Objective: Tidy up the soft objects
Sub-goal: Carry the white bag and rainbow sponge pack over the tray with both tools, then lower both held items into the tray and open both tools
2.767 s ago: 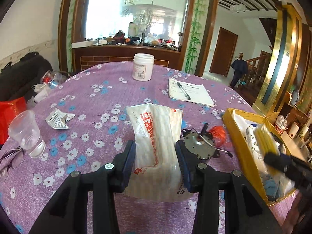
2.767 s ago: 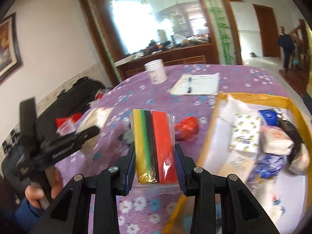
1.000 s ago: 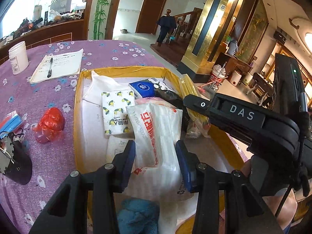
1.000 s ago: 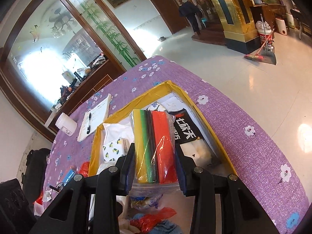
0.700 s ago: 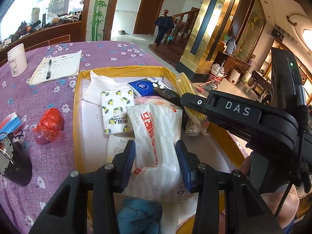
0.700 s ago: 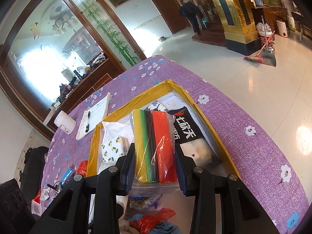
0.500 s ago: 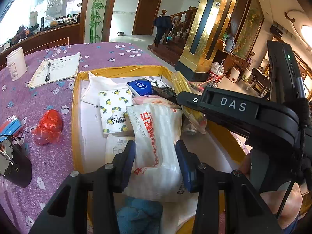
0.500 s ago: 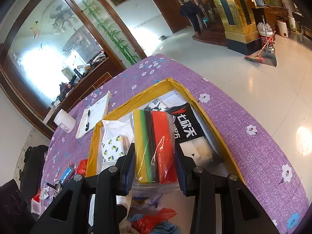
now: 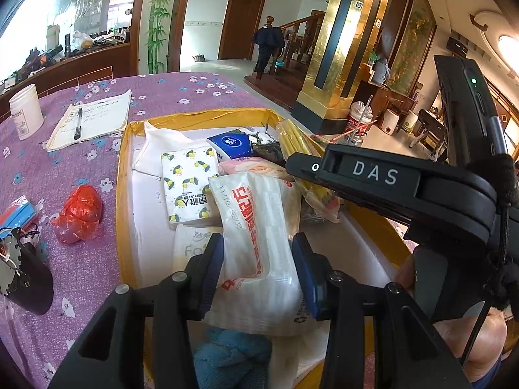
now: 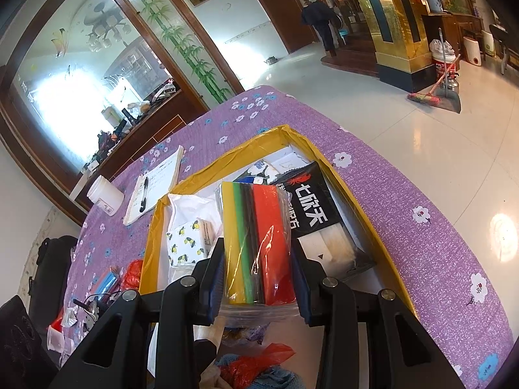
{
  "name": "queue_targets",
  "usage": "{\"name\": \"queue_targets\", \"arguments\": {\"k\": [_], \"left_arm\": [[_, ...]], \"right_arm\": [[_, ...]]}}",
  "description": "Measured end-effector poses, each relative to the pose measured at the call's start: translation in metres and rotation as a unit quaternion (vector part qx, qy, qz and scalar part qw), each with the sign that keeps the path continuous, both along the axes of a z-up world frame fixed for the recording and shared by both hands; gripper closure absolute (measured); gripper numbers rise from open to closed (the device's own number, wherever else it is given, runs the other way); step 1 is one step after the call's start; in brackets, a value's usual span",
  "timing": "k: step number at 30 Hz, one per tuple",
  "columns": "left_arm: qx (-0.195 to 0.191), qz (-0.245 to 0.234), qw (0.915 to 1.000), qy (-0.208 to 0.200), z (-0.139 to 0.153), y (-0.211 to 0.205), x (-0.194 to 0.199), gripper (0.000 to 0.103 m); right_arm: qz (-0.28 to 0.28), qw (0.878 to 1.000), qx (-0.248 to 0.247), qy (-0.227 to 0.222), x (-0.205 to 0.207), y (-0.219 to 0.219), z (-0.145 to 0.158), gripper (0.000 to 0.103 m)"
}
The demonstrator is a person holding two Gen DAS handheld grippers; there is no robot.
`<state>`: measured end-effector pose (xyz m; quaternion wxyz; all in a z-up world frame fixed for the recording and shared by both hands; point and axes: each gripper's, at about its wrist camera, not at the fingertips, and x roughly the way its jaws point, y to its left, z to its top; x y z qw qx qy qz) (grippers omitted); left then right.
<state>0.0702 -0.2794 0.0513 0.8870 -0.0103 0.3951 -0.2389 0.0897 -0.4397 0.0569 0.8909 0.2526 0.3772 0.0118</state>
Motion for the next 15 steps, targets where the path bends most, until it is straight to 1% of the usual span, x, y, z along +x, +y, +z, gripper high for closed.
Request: {"name": "queue_targets", "arguments": {"k": [10,15], "left_arm": [[0.004,-0.001,1.0,-0.005,0.0011,-0.0016,-0.0001,0.061],[0.003,-0.004,0.9999,-0.01,0.003,-0.002,-0.0001,0.058]], "right_arm": [[-0.001,1.0,-0.013,-0.001,-0.0006,0.0035,0.0005,0.063],[-0.001,1.0,-0.015,0.0,-0.0015,0.0028,0.0004,0.062]]}}
